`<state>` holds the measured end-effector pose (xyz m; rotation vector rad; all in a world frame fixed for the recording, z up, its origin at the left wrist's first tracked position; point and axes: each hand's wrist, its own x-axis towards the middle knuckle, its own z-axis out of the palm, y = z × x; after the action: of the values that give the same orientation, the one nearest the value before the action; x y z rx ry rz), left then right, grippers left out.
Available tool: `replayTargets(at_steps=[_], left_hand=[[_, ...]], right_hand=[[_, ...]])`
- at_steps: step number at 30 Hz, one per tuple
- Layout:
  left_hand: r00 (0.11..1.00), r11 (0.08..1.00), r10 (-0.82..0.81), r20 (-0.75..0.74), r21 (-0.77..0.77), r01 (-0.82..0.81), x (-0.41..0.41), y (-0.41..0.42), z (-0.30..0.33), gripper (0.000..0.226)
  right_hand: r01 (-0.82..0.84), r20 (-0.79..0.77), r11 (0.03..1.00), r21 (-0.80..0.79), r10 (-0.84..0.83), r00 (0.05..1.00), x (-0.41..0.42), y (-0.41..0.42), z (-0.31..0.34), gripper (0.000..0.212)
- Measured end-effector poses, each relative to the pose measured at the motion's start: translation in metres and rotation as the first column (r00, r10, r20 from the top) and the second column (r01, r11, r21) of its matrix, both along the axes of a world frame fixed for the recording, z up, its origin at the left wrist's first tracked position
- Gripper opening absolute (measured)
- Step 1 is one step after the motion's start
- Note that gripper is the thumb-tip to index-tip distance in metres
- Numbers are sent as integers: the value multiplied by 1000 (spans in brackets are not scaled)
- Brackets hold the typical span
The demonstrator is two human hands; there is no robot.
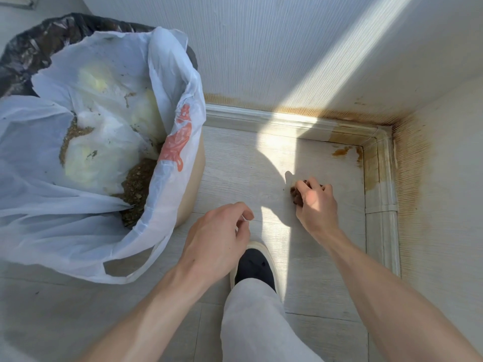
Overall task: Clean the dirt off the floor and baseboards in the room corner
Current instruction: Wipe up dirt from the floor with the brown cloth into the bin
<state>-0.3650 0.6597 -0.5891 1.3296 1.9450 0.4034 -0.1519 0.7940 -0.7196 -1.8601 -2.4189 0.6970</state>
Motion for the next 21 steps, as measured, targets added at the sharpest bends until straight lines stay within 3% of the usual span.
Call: replayTargets(at_steps=[2, 5, 7, 10, 12, 14, 16, 18, 21], left_hand=[[1000, 999, 14, 17, 34, -14, -2, -3, 1, 19], [995, 992, 26, 98, 118, -38, -4, 0, 3, 20], [989, 984, 19, 146, 173, -44, -5, 3, 12, 21], [973, 960, -19, 228, 276, -46, -6, 6, 34, 24], [956, 941, -87, 281, 337, -14, -8, 6, 56, 25], [934, 920, -178, 311, 388, 47, -13, 5, 83, 26], [922, 887, -235, 309, 457, 72, -31, 1, 117, 26], [933, 851, -230, 275, 522, 56, -58, -1, 147, 24], [953, 815, -79, 293, 570, -108, -116, 2, 176, 20]], right_hand=[[60, -60, 997, -44, -63, 996, 6, -1, 0, 35], [54, -133, 998, 27, -50, 990, 11, 4, 15, 28], [231, -238, 972, -30, -231, 943, 15, 9, 31, 28], [510, -393, 812, -285, -584, 710, 30, 20, 47, 27], [562, -471, 697, -445, -716, 515, 36, 22, 68, 29], [533, -514, 625, -571, -778, 361, 37, 22, 99, 32], [421, -562, 630, -653, -775, 289, 25, 21, 143, 28], [270, -629, 688, -674, -726, 279, 3, 23, 193, 27], [-5, -734, 764, -646, -618, 282, -54, 25, 274, 31]])
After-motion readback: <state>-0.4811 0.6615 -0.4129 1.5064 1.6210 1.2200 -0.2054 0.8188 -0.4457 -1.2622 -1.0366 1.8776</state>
